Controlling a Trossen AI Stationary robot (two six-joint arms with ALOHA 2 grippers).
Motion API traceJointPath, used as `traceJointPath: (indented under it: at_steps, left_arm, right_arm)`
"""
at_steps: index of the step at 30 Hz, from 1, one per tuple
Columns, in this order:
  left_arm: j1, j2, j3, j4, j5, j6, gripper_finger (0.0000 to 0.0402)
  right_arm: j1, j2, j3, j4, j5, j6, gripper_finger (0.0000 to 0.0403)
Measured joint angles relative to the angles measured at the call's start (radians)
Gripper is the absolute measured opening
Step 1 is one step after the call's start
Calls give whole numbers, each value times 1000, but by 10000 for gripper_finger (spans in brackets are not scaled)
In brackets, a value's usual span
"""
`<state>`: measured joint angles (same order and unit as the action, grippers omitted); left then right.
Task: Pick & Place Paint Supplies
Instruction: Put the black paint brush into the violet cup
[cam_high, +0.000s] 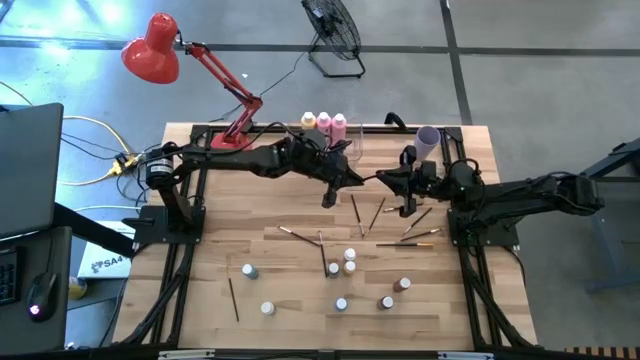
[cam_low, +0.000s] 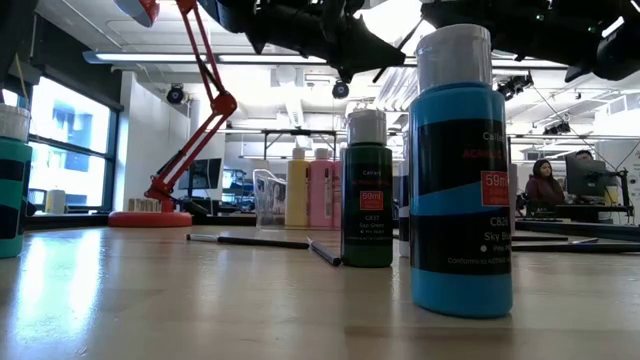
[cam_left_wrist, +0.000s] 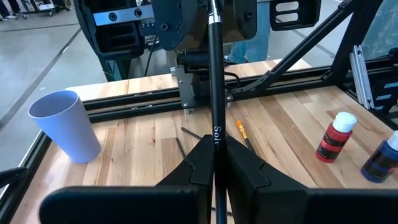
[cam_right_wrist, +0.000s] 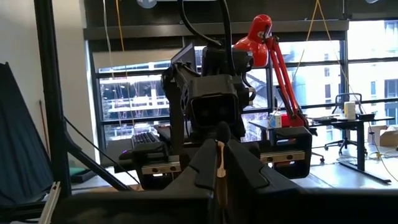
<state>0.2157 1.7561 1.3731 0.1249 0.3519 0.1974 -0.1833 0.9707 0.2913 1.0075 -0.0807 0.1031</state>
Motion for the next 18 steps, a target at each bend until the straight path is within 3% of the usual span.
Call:
traceJointPath:
  at_steps: [5,9,13,18]
  left_arm:
    - [0,0,0,0,3,20,53]
    - [0,-1,0,-1,3,49,119]
    - [3,-12,0,-58,2,54,182]
    - [28,-64,0,-185,-18,87,201]
  right_arm:
    - [0,0,0,-14,0,9,5]
    - [0,-2,0,-23,-2,9,5]
    - [0,-29,0,-76,62,5,4]
    - [0,-151,0,-231,157,-26,4]
